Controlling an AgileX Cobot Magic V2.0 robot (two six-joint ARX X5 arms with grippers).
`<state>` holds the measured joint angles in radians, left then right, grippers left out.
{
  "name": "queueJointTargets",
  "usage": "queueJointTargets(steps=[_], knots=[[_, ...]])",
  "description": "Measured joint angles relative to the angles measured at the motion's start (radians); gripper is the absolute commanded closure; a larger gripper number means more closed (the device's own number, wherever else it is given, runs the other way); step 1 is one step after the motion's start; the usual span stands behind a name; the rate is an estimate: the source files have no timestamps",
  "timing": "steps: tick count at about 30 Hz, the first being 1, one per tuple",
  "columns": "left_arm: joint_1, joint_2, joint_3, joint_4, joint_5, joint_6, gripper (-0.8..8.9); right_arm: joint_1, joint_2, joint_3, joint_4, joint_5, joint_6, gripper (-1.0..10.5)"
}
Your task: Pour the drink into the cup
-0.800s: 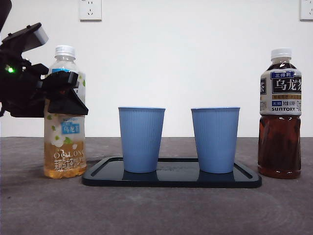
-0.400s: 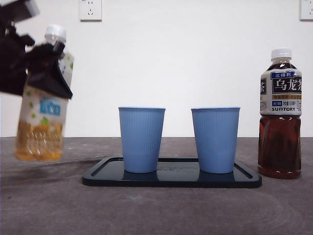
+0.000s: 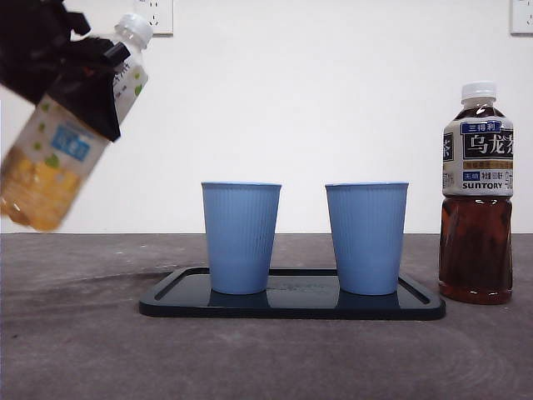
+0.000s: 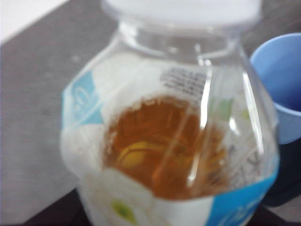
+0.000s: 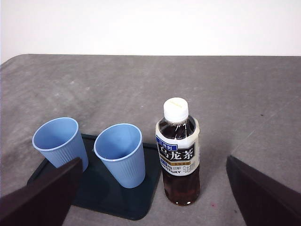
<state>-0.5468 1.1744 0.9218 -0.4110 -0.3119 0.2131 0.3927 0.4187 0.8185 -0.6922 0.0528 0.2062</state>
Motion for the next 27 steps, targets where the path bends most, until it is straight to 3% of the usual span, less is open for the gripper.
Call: queueJointTargets(steps=[6,16,27], knots=[[-0.080,0.106,0.164,-0.150,-0.160,0.089,6.60,0.000,0.000,0.000,0.000,0.000,0.000,4.6],[-0.186,0.356,0.375,-0.352,-0.368,0.146,6.64,0.000,0.000,0.000,0.000,0.000,0.000,4.6],[-0.234,0.435,0.381,-0.414,-0.450,0.179,6.65,0.000,0.000,0.000,0.000,0.000,0.000,4.6]])
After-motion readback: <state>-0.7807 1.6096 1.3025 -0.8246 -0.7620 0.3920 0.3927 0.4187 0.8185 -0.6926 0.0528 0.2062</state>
